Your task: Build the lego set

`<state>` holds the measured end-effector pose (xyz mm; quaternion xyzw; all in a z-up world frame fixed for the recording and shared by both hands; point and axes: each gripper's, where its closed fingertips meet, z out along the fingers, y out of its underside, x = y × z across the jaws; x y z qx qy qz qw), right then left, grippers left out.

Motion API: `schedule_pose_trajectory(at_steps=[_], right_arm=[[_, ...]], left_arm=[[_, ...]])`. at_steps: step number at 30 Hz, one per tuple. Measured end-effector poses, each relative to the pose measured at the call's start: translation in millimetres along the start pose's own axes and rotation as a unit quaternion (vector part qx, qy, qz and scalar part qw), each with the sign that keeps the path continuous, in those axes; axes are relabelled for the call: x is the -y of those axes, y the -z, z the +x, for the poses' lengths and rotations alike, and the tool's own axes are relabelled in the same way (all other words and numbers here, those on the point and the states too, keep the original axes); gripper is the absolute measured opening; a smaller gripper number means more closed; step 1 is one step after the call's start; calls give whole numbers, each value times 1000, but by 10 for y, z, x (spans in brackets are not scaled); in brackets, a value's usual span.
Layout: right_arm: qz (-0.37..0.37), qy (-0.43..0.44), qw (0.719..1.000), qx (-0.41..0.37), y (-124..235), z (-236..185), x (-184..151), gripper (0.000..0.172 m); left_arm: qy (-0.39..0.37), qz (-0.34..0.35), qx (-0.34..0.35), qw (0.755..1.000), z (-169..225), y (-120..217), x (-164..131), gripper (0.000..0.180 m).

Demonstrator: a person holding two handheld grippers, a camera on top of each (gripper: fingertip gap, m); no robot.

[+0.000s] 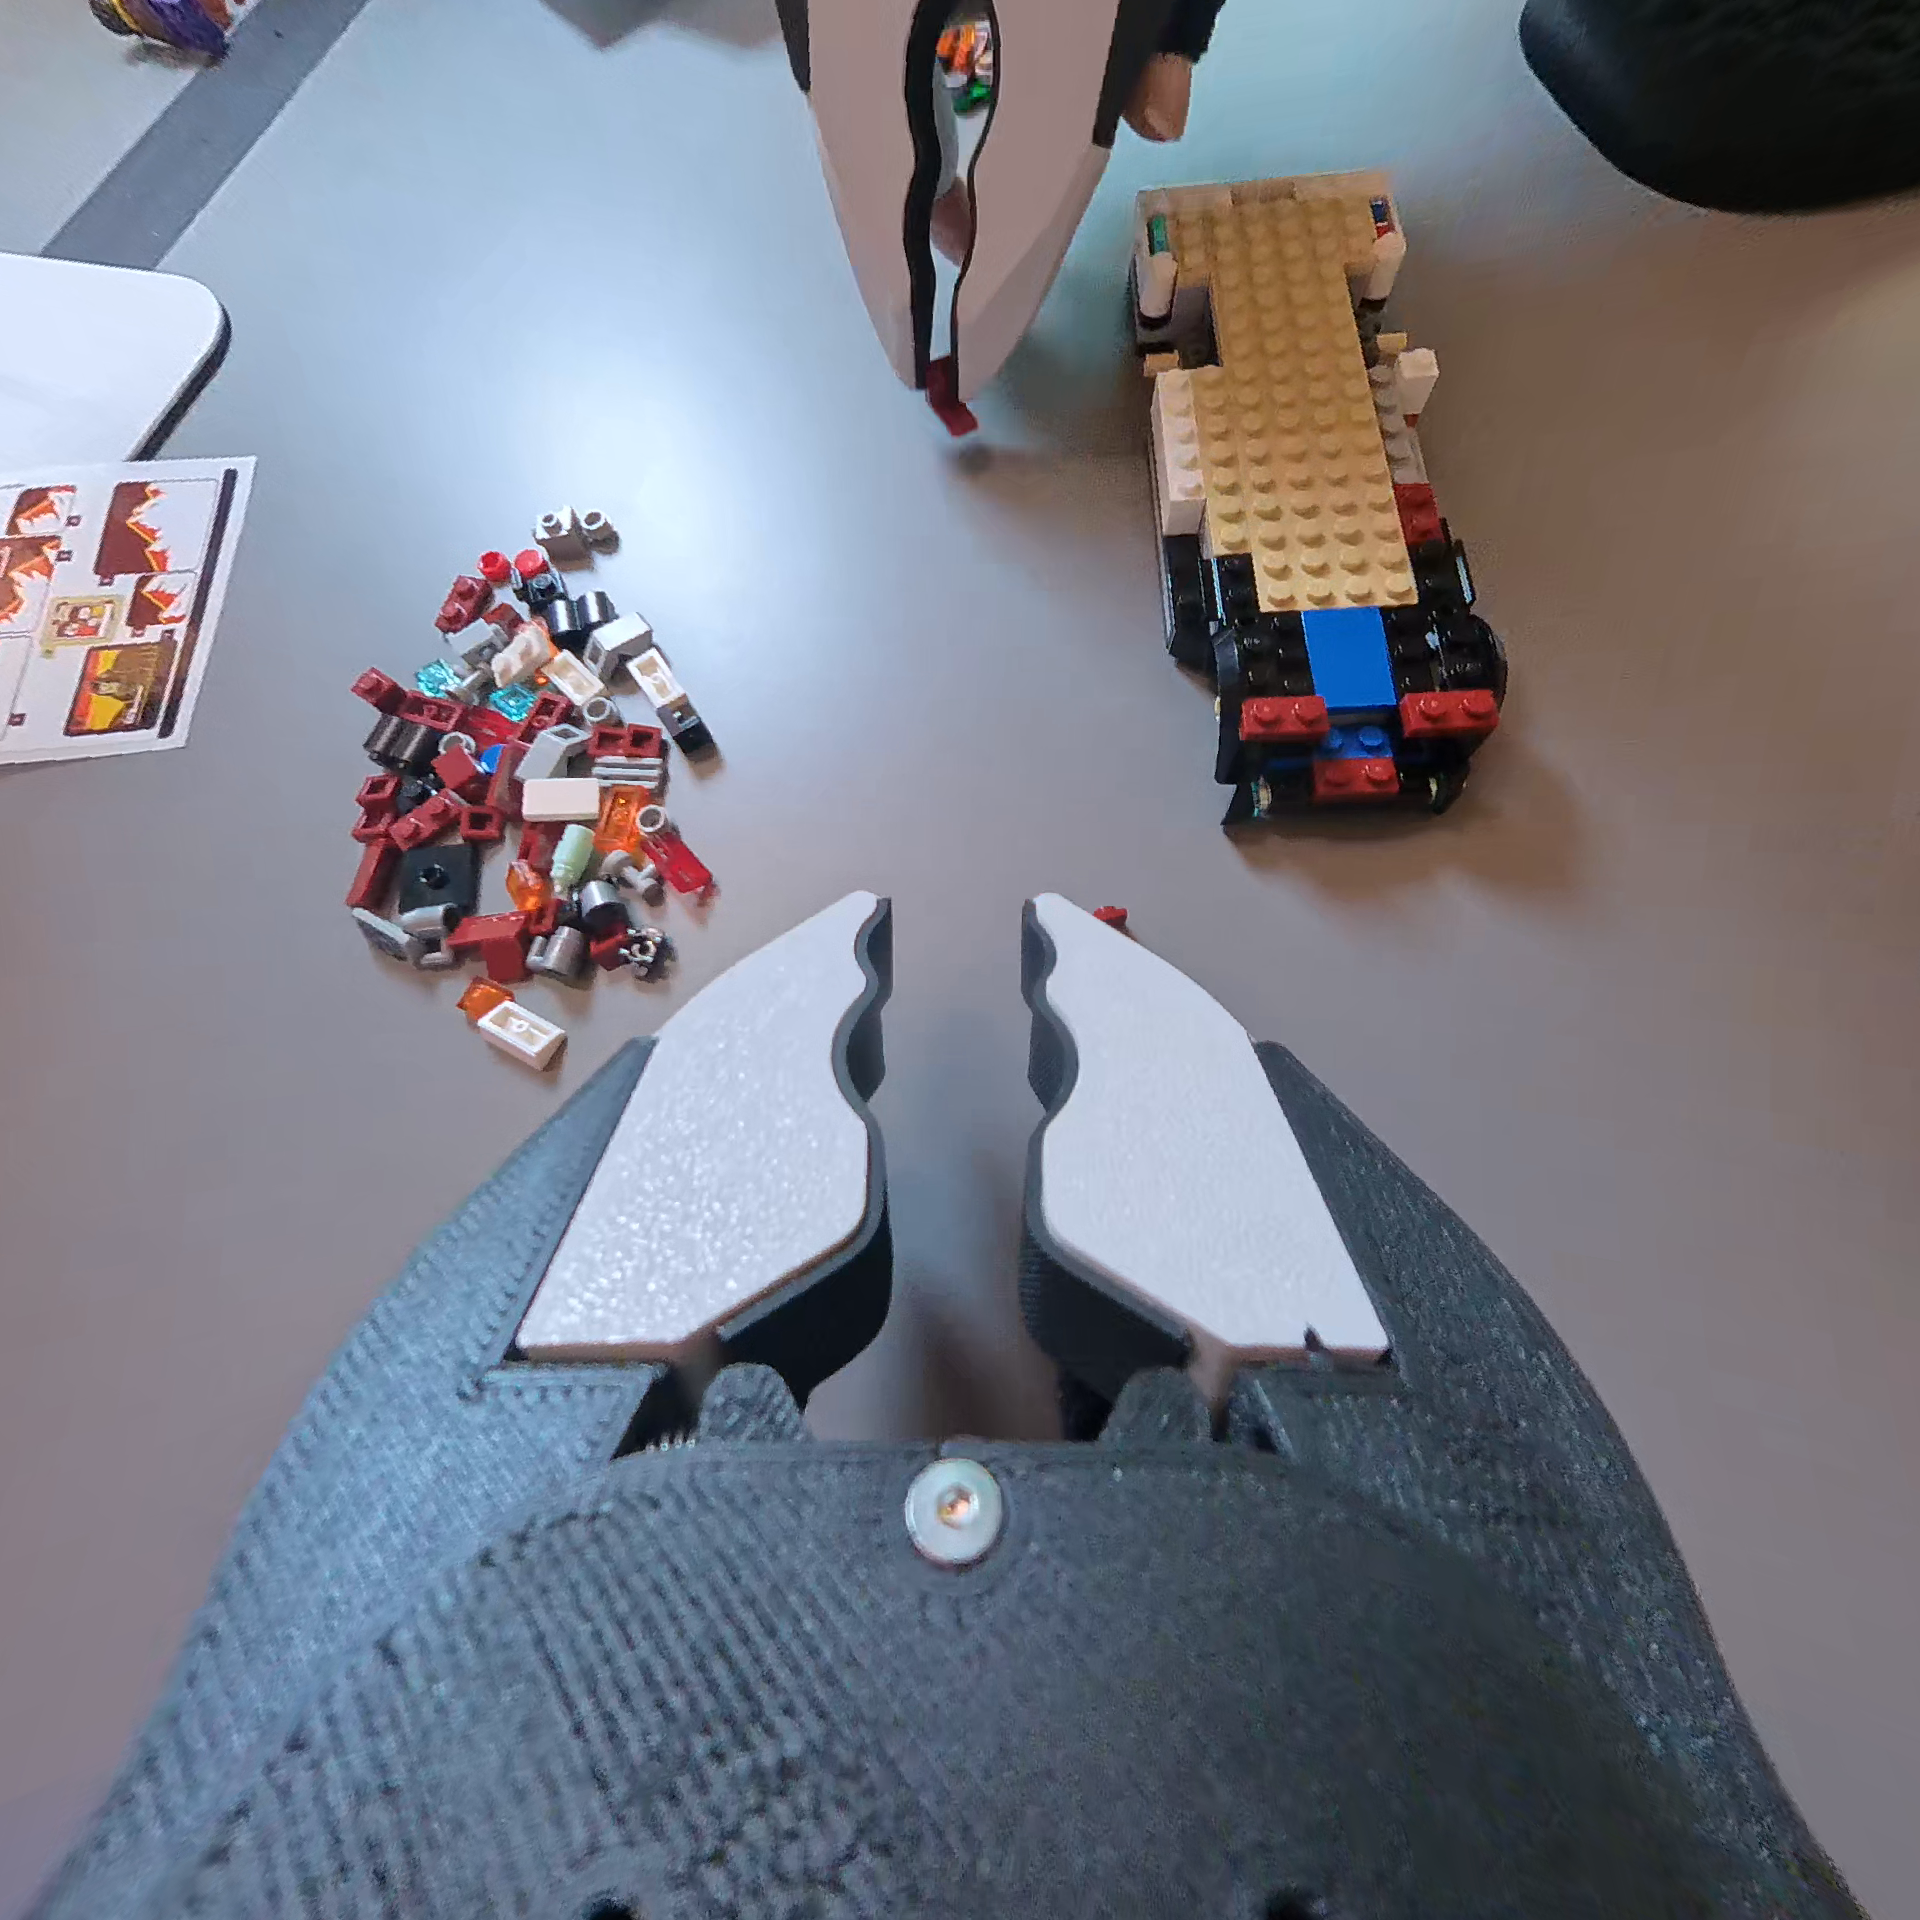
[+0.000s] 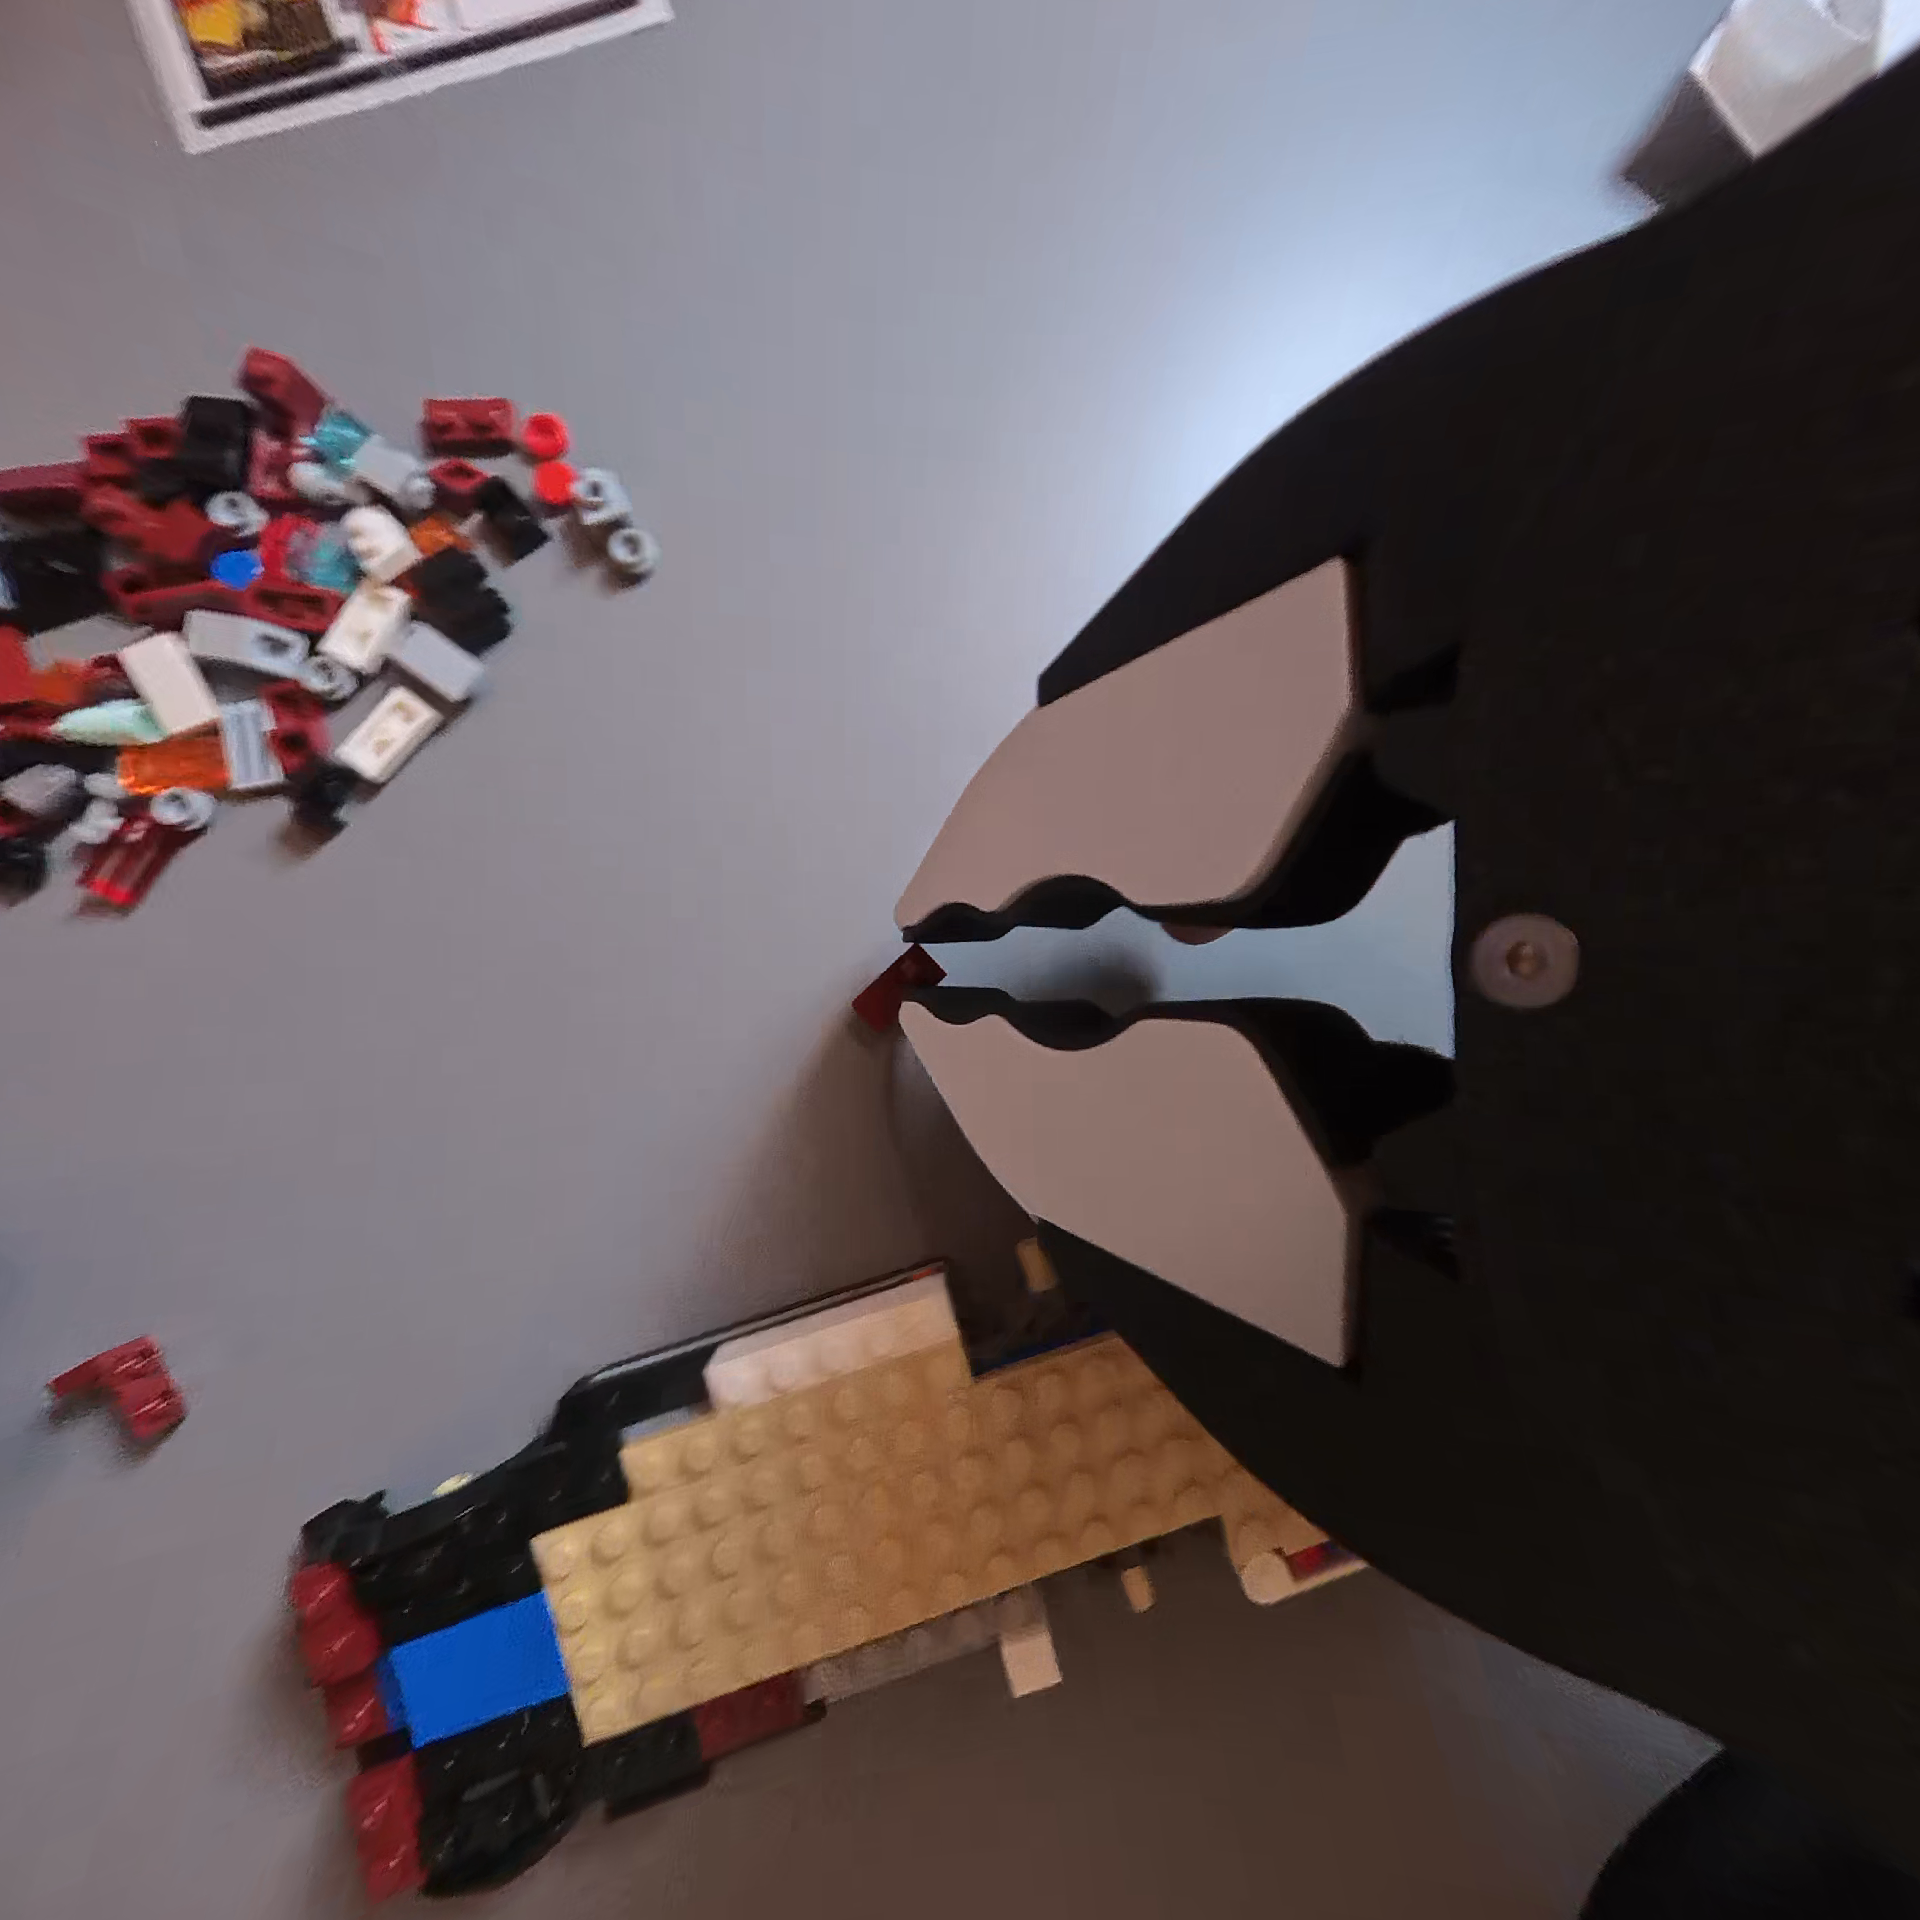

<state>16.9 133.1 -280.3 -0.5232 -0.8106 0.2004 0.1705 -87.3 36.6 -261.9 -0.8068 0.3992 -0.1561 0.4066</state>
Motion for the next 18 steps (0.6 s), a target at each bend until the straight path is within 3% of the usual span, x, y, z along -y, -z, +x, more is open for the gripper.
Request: schedule_pose_trajectory(at_steps=[4,9,14,18], right_arm=[[-9,43,999,8,-120,-51,284,8],[-29,44,999,10,-253,-23,301,16],[26,26,999,-27,170,11,480,24],[44,21,999,-19,538,-280,470,29]], left_arm=[[-4,8,6,1000,-2,-9,18,24],[-9,18,18,1000,-20,-2,42,24],[-12,35,30,999,-44,27,108,24],[-8,53,45,998,-98,83,177,24]])
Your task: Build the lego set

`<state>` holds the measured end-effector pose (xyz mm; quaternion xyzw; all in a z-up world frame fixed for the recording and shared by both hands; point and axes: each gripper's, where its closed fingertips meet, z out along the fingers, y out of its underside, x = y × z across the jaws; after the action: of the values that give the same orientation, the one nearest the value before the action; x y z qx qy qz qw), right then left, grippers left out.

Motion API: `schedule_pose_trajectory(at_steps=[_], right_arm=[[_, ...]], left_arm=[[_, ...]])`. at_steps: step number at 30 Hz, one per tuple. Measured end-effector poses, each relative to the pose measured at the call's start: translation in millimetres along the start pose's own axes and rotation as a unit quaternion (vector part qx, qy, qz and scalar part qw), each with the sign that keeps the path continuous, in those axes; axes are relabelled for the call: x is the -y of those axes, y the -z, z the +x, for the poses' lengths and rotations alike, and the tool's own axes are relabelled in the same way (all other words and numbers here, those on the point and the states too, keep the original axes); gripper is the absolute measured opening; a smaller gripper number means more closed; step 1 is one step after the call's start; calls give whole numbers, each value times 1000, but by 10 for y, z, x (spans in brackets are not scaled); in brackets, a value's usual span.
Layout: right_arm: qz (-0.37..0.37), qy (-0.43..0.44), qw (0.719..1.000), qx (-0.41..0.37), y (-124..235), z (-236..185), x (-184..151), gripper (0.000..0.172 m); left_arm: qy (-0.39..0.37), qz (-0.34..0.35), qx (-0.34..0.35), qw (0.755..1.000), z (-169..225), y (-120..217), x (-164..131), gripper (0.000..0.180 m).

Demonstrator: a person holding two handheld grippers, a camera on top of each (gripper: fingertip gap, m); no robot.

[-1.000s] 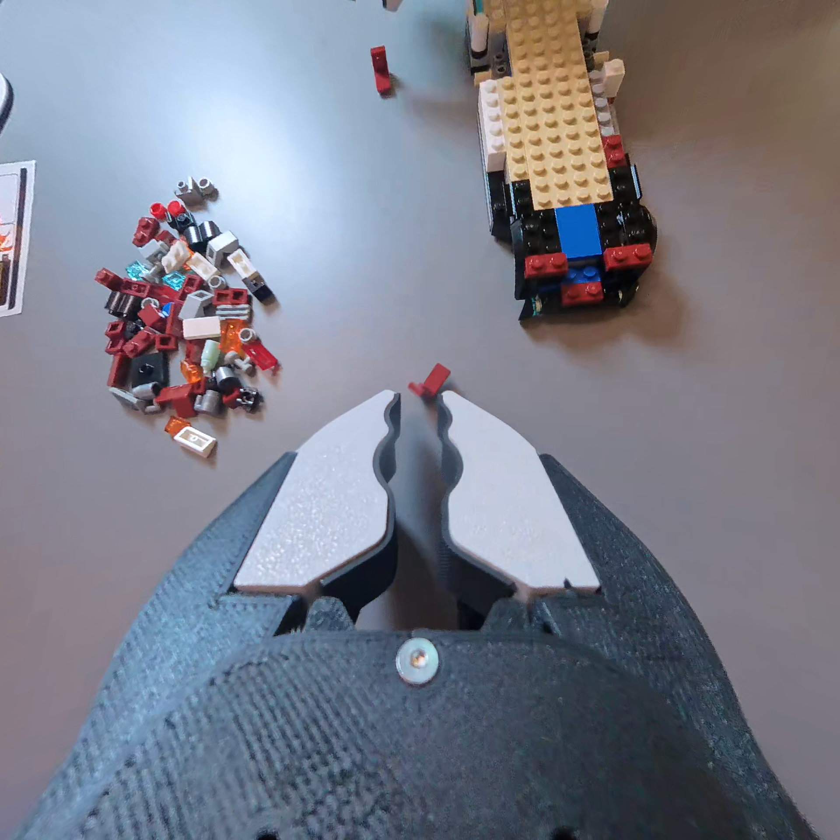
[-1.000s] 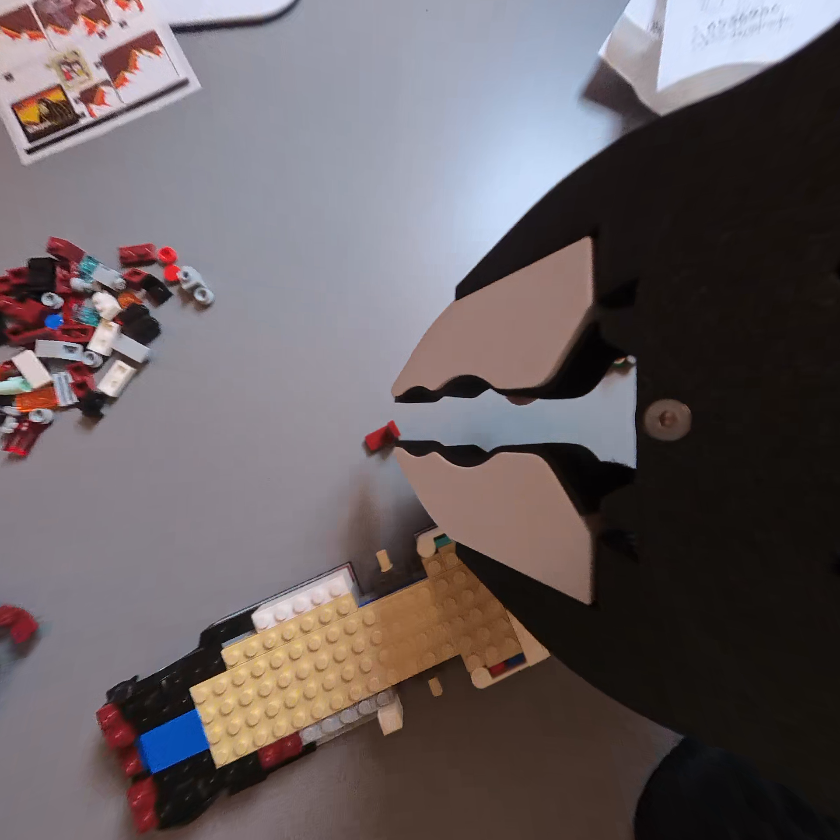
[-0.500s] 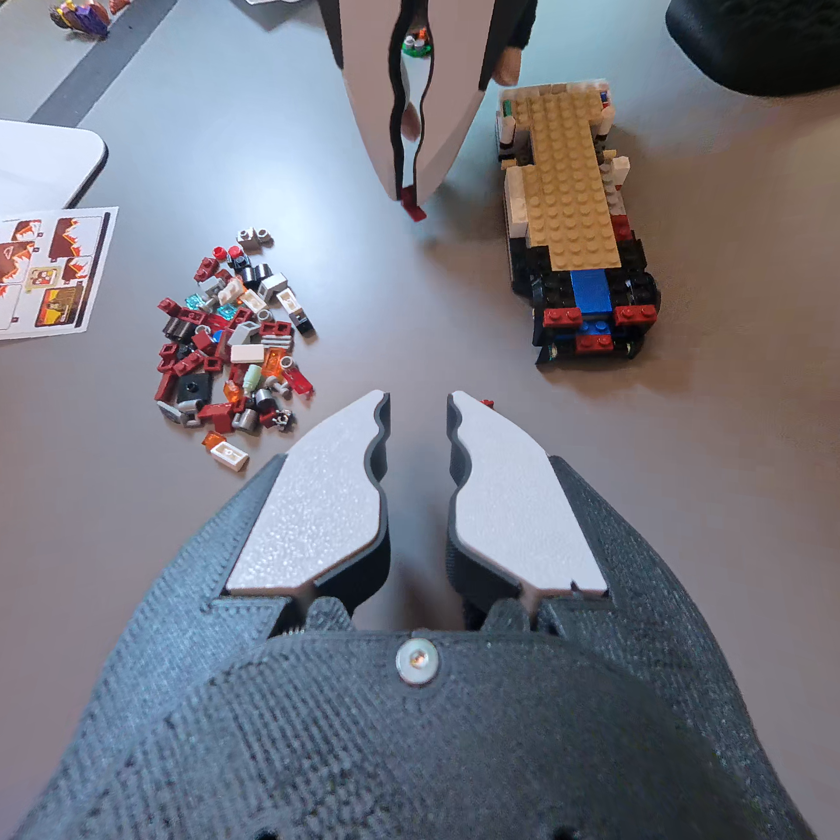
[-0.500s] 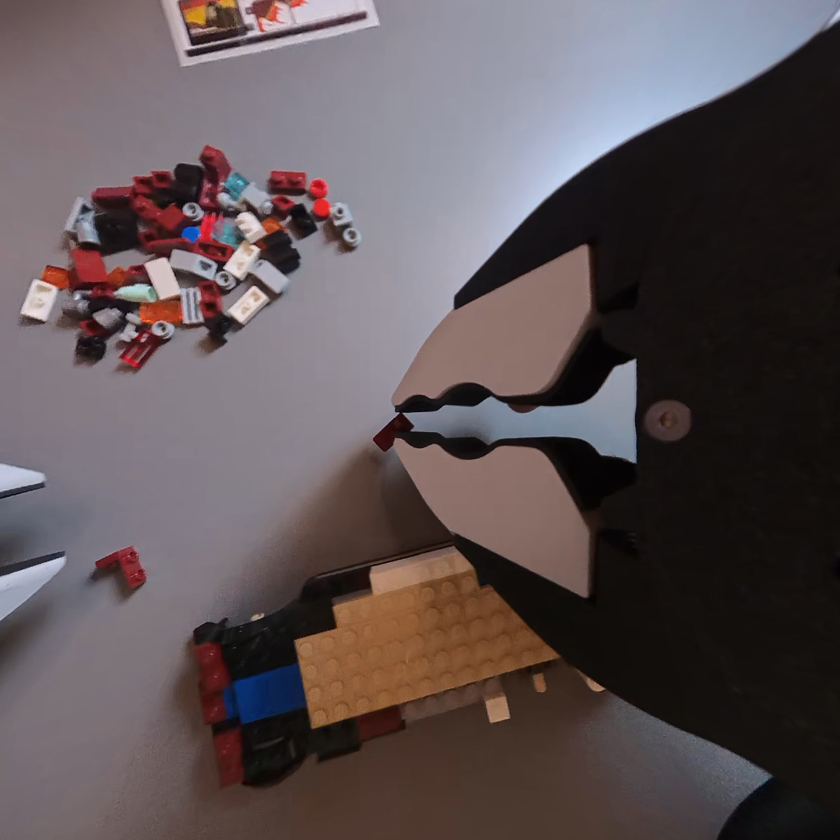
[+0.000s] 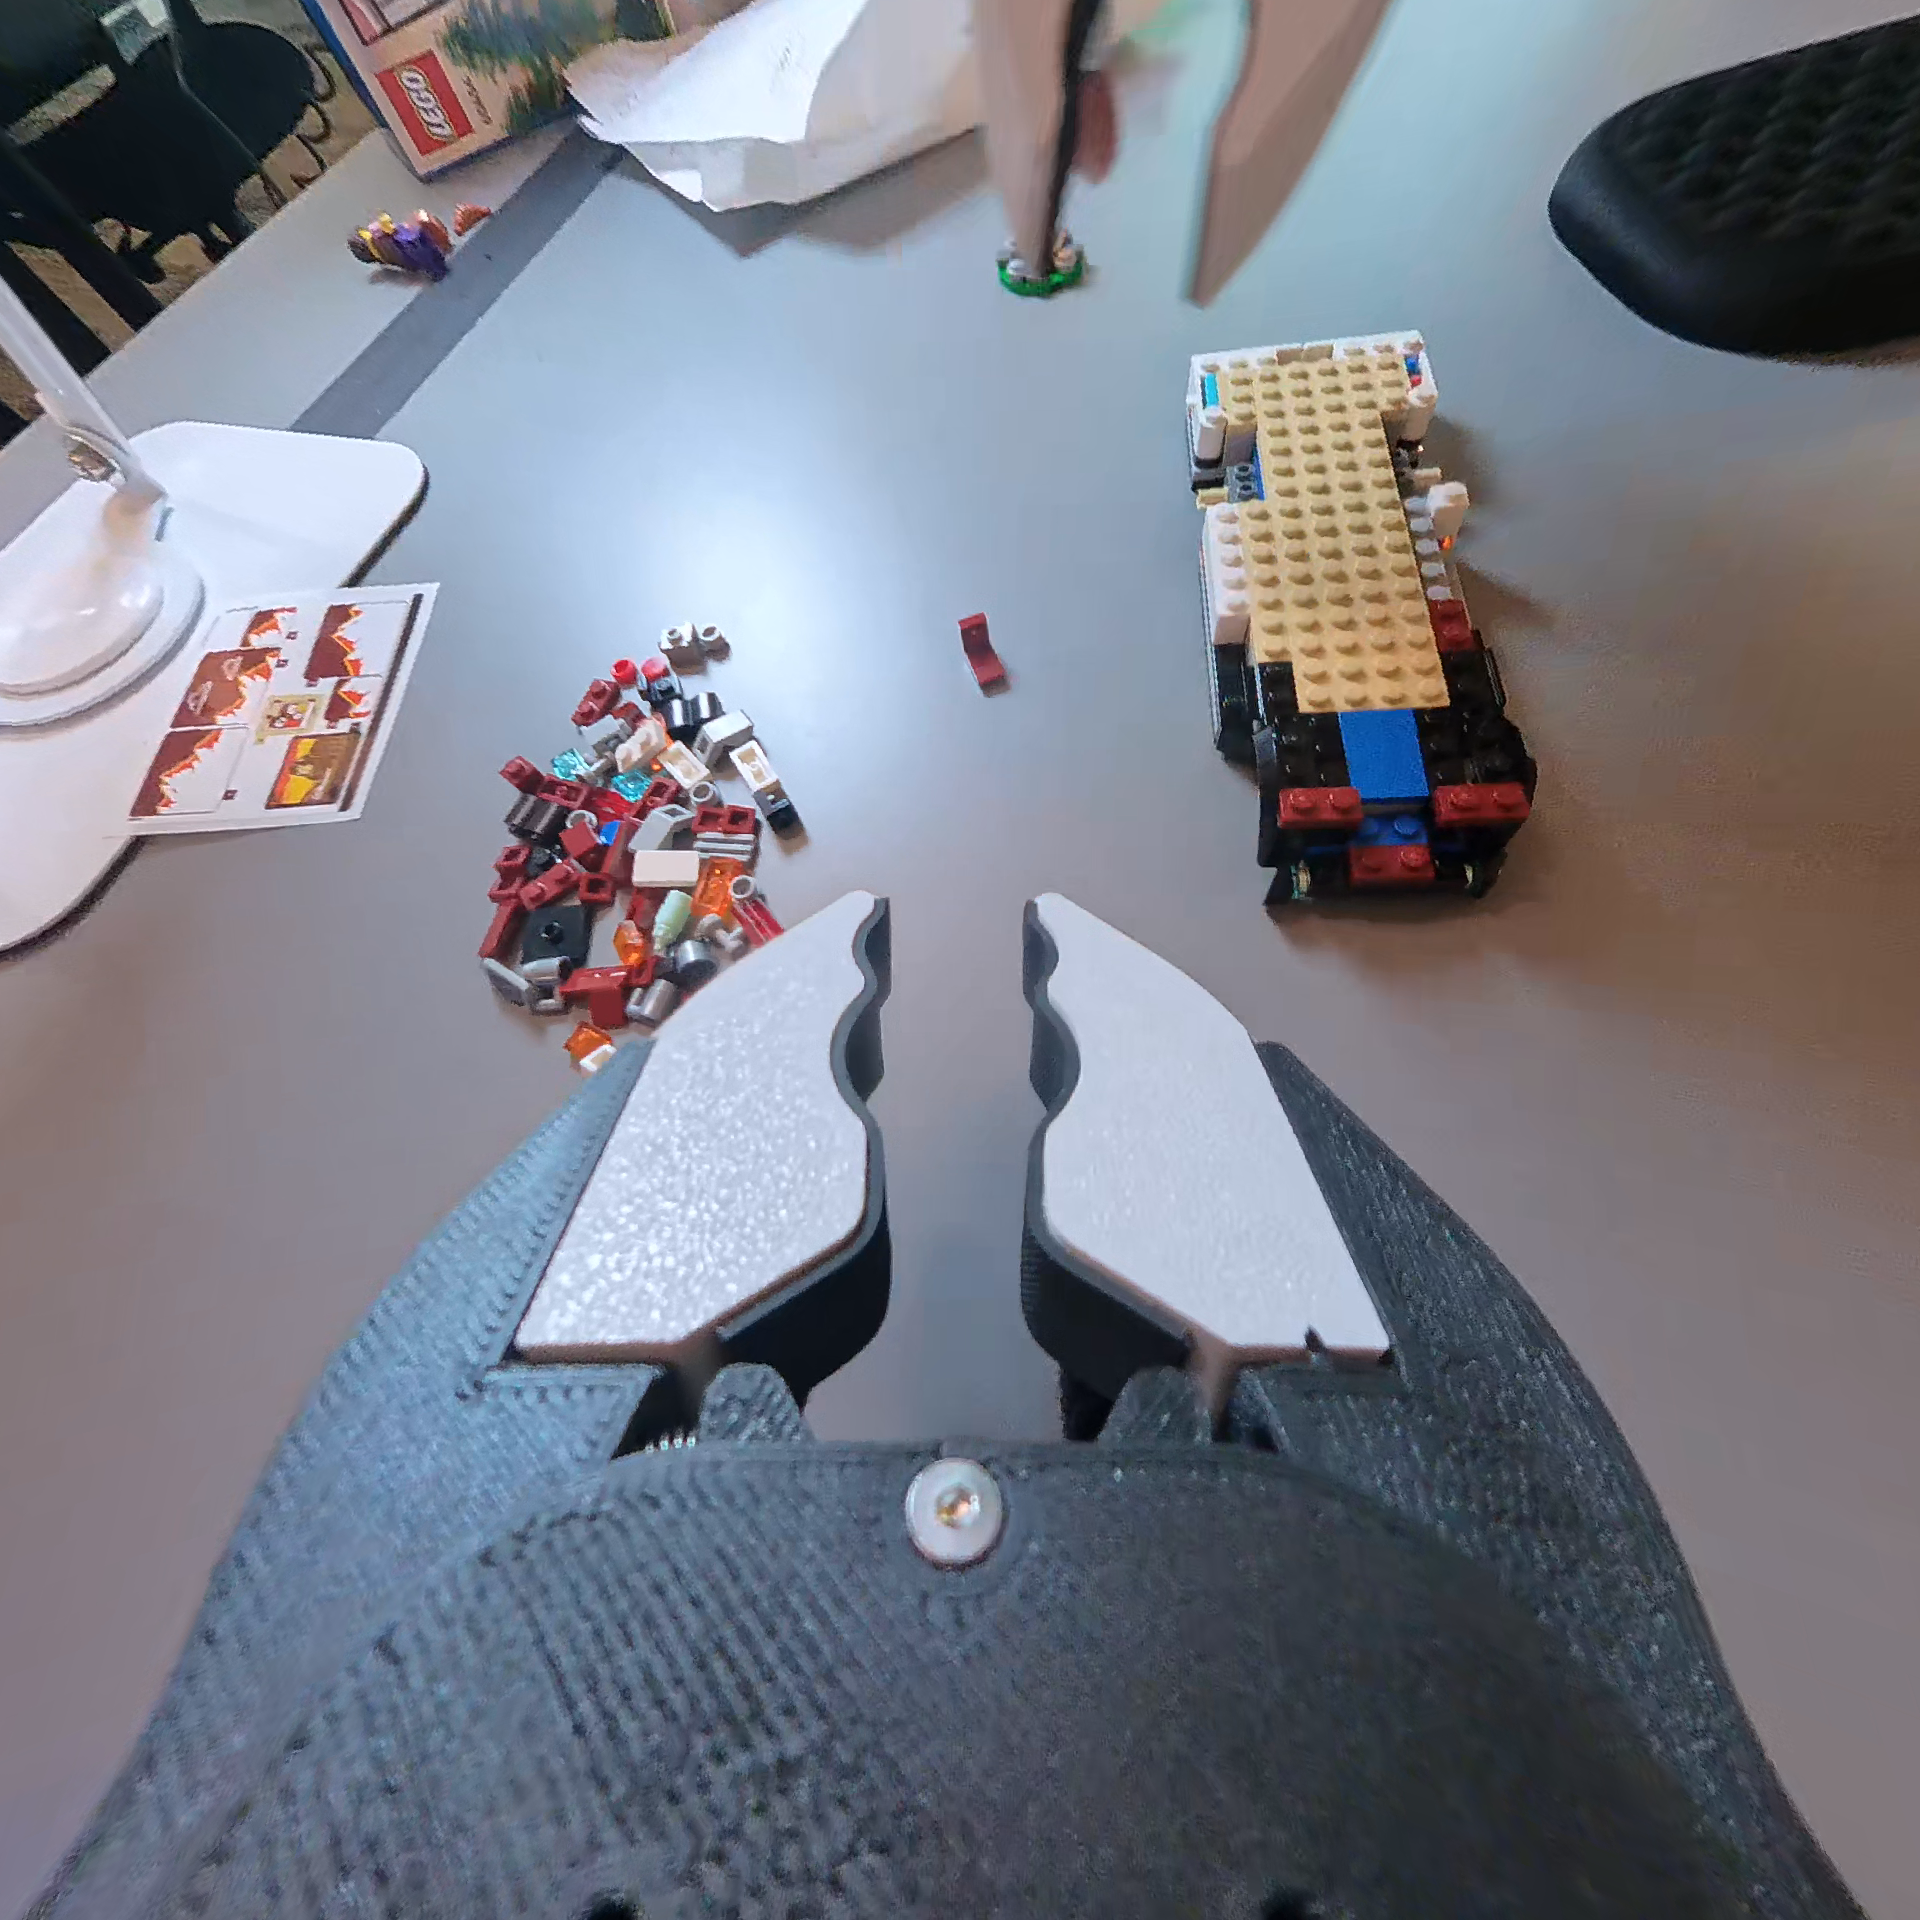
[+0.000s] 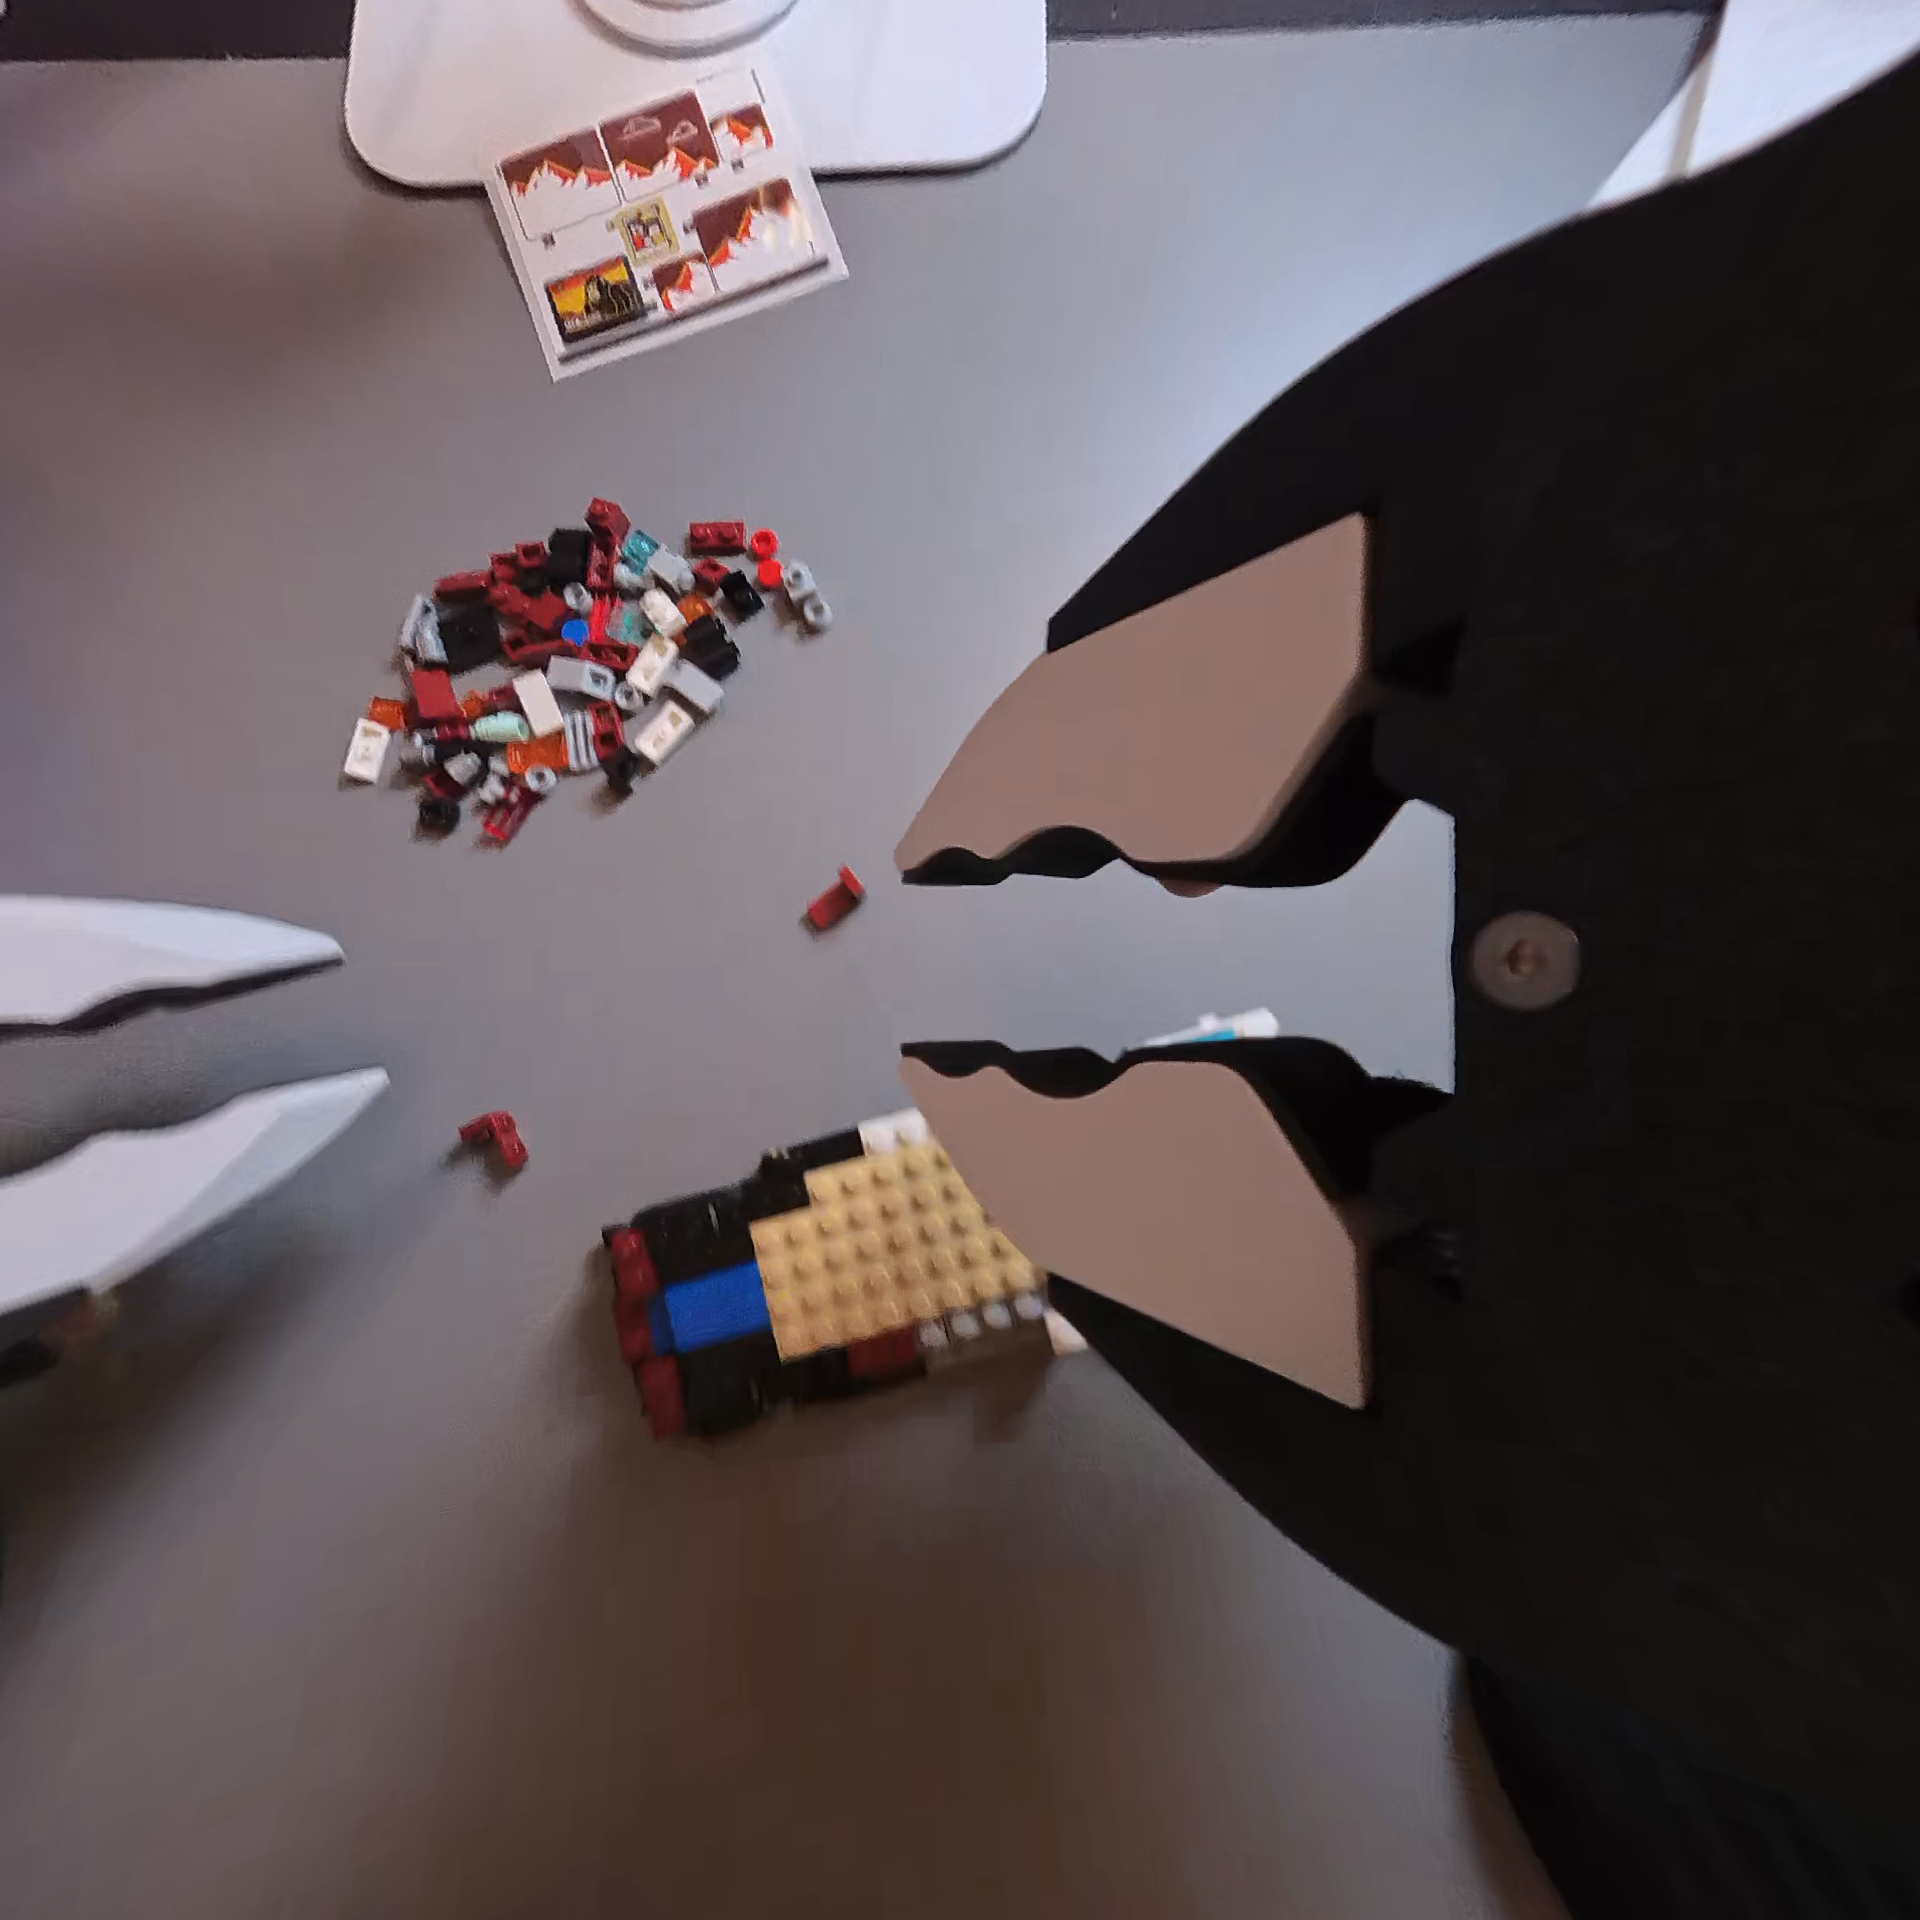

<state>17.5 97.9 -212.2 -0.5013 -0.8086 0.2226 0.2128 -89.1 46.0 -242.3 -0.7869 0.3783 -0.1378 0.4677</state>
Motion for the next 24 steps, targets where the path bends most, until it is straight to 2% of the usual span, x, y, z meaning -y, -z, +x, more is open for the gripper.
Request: schedule_pose_trajectory(at_steps=[4,6,8,10,15,18,24], right_arm=[[-64,-2,997,49,-43,-523,-319,57],[-107,15,993,41,-149,-637,-499,71],[-139,33,989,26,-239,-641,-608,76],[-166,51,984,28,-301,-616,-653,75],[-219,105,968,60,-394,-554,-614,60],[-246,148,955,72,-420,-464,-591,60],[-251,181,950,38,-476,-178,-474,55]], left_arm=[[-1,14,8,1000,-17,37,71,25],[-4,14,10,1000,-6,38,84,25],[-9,16,9,1000,17,33,92,25],[-12,15,8,1000,36,23,92,25],[-13,16,6,1000,60,17,102,25],[-16,16,9,1000,53,25,110,25],[-17,16,9,1000,46,32,99,25]])
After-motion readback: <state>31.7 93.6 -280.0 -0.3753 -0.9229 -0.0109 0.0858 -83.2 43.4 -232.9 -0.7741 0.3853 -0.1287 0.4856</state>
